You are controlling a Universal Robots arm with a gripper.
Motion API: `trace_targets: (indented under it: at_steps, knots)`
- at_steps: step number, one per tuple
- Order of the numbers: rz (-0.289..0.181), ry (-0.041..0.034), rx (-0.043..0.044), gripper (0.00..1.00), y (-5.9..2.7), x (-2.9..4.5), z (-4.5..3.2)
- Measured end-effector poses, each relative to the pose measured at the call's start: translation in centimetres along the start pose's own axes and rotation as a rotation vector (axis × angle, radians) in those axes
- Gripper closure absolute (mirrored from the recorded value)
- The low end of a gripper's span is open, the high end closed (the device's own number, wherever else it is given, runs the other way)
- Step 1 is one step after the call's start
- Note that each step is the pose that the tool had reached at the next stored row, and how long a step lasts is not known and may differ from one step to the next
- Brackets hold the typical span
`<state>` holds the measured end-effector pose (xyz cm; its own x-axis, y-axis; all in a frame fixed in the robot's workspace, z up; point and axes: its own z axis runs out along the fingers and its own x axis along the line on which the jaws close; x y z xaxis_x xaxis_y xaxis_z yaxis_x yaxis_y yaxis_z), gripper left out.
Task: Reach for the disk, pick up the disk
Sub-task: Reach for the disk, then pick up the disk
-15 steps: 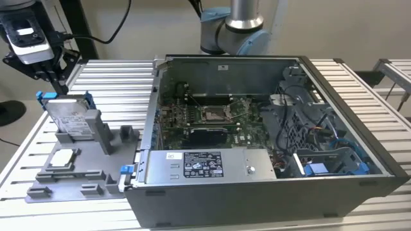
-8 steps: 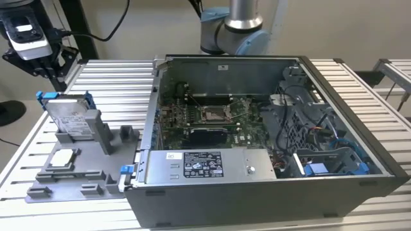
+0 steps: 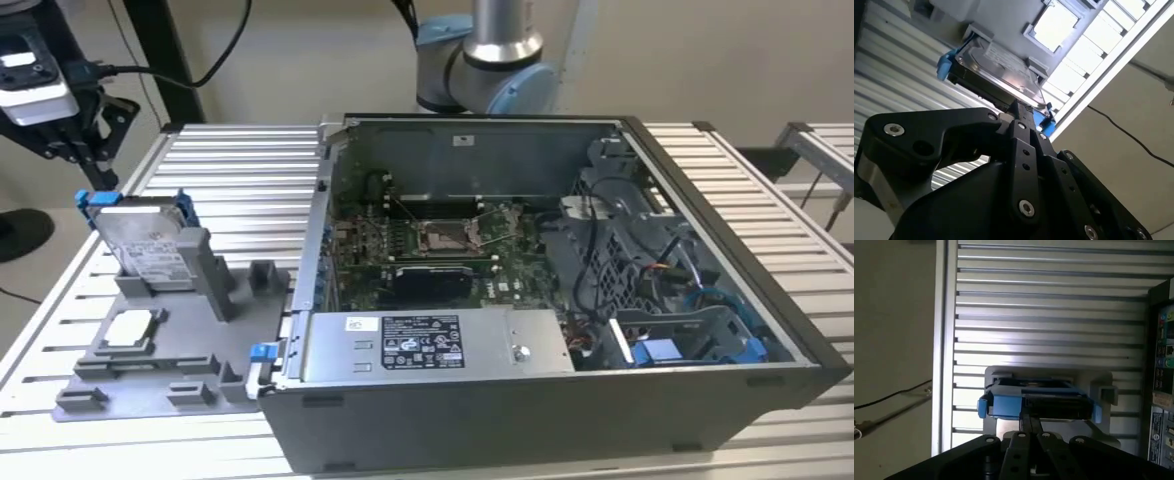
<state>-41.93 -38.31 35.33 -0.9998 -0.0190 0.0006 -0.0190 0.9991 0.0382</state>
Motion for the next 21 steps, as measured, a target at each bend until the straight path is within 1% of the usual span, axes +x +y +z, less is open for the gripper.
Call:
trace_targets:
  at_steps: [3, 8, 15, 16, 21]
  knots:
    - [0.0, 0.0, 0.0001, 1.0, 0.41, 0.48, 0.07]
    - [0.0, 0.0, 0.0002, 1.0, 0.7, 1.16, 0.12]
    - [-0.005, 0.0001, 0.0002, 1.0, 0.7, 1.22, 0.12]
    - [-0.014, 0.0006, 0.0002, 1.0, 0.7, 1.22, 0.12]
    - [-0.104, 0.004, 0.0003, 1.0, 0.7, 1.22, 0.12]
